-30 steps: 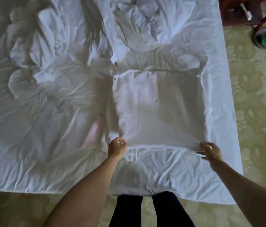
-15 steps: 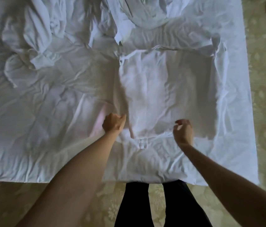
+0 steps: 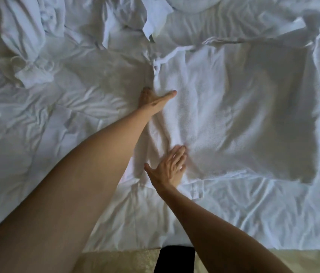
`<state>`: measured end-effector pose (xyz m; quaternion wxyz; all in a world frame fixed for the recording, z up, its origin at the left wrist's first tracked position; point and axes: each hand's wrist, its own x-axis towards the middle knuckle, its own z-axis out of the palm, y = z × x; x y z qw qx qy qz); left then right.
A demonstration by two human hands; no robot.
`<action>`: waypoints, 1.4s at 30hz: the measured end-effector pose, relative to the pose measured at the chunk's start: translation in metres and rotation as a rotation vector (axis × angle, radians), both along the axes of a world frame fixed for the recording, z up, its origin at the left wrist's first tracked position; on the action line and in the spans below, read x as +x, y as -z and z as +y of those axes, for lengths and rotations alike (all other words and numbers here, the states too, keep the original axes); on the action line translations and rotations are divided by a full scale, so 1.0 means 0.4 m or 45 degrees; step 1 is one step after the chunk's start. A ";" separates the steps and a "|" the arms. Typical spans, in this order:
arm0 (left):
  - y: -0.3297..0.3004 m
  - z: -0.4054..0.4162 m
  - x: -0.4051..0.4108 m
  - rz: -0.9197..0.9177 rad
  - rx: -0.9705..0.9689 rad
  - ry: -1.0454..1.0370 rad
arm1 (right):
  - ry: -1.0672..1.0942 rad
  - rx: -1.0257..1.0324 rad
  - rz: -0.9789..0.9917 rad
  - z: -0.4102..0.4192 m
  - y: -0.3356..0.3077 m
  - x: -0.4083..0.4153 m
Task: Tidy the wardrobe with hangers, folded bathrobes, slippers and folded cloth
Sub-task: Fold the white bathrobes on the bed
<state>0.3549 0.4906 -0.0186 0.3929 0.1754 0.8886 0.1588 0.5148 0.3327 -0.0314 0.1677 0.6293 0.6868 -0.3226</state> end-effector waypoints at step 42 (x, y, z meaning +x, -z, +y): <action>-0.156 0.624 0.830 -0.199 0.384 0.070 | 0.825 -0.352 0.630 0.721 -0.134 0.945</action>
